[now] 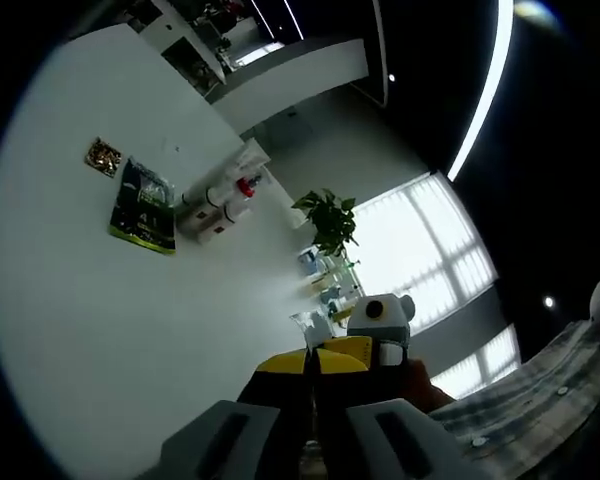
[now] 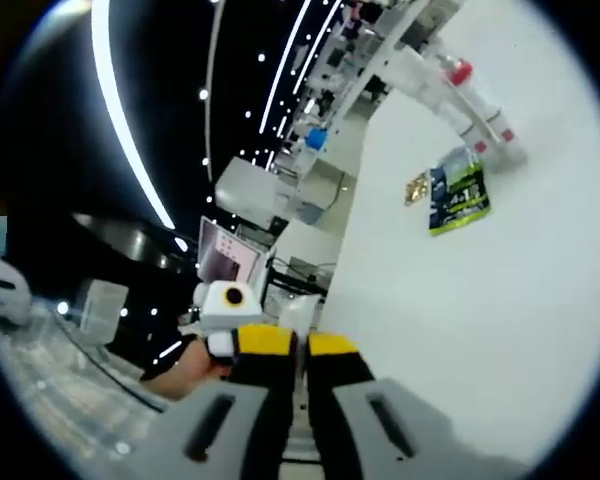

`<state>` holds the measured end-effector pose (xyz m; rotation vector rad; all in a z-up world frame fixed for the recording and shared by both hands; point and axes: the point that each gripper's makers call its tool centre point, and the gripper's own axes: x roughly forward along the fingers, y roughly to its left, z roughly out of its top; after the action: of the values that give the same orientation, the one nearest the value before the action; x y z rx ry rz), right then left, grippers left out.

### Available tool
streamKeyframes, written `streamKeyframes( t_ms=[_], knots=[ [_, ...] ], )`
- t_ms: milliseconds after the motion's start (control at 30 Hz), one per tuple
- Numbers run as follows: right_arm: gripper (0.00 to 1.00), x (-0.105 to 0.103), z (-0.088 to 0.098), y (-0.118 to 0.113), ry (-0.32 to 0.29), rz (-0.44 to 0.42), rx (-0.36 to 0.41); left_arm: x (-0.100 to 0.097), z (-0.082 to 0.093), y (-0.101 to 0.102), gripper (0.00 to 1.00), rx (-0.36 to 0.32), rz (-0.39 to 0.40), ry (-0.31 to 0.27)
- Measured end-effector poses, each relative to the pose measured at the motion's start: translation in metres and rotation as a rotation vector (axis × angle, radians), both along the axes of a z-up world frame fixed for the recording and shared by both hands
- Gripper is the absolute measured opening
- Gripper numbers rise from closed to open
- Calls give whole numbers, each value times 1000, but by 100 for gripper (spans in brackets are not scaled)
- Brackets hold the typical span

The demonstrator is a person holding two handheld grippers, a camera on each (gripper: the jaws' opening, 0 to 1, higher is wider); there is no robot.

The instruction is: Arrange the skincare products in the storage area until every visible bottle or jar stands upright without overlapping.

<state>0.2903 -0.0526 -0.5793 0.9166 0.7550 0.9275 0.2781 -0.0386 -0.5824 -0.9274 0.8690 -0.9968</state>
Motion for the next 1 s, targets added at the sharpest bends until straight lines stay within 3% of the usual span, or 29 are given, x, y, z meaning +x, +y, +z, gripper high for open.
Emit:
streamKeyframes(
  t_ms=[467, 1000],
  knots=[
    [0, 7, 0, -2, 21, -14, 12, 7, 0, 3, 1, -24, 17, 29],
    [1, 16, 1, -11, 8, -53, 22, 13, 0, 2, 0, -55, -25, 47]
  ],
)
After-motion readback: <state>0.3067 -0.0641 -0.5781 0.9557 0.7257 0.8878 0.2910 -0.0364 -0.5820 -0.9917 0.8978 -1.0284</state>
